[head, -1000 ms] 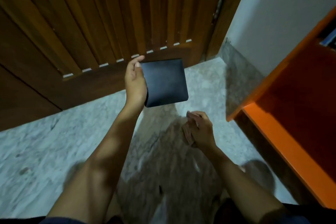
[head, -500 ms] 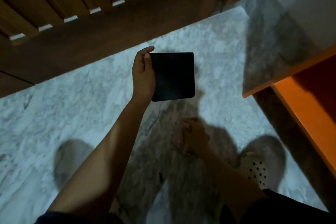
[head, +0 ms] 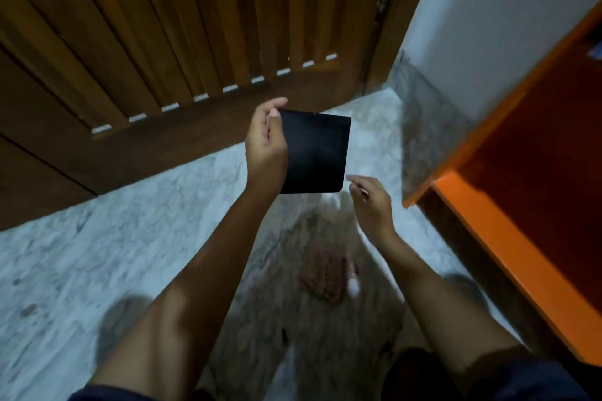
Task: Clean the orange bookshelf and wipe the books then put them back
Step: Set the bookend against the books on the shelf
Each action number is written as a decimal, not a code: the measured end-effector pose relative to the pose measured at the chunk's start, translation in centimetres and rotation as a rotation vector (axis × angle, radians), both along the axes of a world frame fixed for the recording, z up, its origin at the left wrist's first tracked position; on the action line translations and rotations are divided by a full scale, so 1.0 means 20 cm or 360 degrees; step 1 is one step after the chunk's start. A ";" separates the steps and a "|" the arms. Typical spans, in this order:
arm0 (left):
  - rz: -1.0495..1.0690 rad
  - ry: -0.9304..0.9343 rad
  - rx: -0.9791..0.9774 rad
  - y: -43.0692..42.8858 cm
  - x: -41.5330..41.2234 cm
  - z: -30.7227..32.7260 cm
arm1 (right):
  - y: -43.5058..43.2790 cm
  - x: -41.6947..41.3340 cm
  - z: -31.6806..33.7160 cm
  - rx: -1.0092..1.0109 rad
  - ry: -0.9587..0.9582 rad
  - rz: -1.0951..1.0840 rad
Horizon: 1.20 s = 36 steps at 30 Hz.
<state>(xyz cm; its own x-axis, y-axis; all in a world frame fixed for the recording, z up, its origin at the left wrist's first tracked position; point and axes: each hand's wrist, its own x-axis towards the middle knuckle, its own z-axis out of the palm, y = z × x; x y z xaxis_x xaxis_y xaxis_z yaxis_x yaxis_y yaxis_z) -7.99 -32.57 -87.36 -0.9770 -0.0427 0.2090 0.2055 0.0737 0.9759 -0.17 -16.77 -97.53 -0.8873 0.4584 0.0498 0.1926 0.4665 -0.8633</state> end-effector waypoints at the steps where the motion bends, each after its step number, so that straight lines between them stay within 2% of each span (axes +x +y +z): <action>1: -0.0032 0.0069 -0.0013 -0.01 0.04 0.08 | 0.02 -0.02 0.13 -0.0043 0.0069 -0.0026; 4: -0.0090 0.0263 -0.0085 -0.03 0.19 0.31 | 0.07 -0.03 0.52 -0.0215 0.0294 -0.0053; 8: -0.0176 0.0532 -0.0118 -0.04 0.43 0.59 | 0.07 0.09 0.98 -0.0262 0.0536 0.0047; 11: -0.0246 0.0747 -0.0156 -0.03 0.59 0.75 | 0.05 0.23 1.26 -0.0158 0.0453 0.0179; 17: -0.0511 0.1233 -0.0300 0.07 0.91 1.00 | 0.11 0.56 1.70 0.0068 0.0192 0.0206; 20: -0.0673 0.1515 -0.0343 0.16 1.06 1.05 | 0.18 0.75 1.86 0.0096 0.0136 0.0080; 22: -0.0769 0.1625 -0.0335 0.24 1.15 1.08 | 0.25 0.86 1.91 0.0051 0.0231 -0.0067; 26: -0.0962 0.1728 -0.0172 0.42 1.33 1.11 | 0.39 1.11 1.91 -0.0142 0.0611 -0.0404; 29: -0.1024 0.1756 0.0018 0.56 1.44 1.12 | 0.48 1.26 1.86 -0.0144 0.0901 -0.0597; 32: -0.1087 0.1614 0.0153 0.70 1.51 1.10 | 0.58 1.35 1.83 -0.0128 0.1122 -0.0673; 36: -0.1067 0.1373 0.0282 0.93 1.53 1.06 | 0.74 1.42 1.76 -0.0157 0.1249 -0.0736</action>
<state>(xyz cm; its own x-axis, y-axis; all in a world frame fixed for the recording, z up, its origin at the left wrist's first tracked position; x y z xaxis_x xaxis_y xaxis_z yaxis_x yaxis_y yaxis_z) 22.61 -14.06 -66.09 -0.3424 0.3439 0.8743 0.7678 -0.4339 0.4714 28.16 -2.03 -62.31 -0.3421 0.7938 0.5028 -0.3170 0.4062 -0.8570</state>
